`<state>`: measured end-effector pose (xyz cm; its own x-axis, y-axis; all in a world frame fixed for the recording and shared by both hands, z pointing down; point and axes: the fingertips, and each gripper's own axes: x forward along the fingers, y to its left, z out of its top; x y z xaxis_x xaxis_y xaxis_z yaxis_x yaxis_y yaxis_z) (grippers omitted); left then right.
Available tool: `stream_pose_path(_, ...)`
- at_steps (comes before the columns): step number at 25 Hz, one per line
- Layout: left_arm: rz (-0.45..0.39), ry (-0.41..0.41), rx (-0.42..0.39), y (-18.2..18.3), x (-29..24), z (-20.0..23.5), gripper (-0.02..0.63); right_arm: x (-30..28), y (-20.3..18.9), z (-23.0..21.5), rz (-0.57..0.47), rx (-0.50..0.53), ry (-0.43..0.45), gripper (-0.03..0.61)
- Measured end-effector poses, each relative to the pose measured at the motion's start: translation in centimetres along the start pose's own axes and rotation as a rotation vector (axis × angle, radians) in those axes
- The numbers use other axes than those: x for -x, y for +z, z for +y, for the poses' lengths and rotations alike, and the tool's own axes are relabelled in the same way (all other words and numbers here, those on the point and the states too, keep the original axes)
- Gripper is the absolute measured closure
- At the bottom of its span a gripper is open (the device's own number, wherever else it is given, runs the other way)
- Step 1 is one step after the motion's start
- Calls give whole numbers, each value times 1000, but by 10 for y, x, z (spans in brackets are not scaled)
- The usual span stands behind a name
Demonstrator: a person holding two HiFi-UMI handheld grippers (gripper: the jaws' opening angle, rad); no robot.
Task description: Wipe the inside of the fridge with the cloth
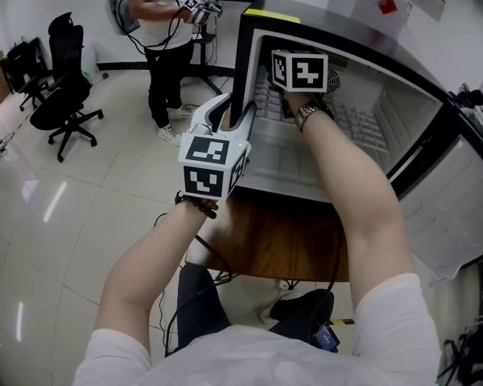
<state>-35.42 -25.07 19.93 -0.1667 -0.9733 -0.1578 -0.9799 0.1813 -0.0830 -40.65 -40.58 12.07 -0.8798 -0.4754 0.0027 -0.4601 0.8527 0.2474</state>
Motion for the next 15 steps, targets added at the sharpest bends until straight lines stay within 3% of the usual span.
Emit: stream_pose_path(15,0,-1,6,1,1,1,466,12,-2,-41,7,23,-192,512)
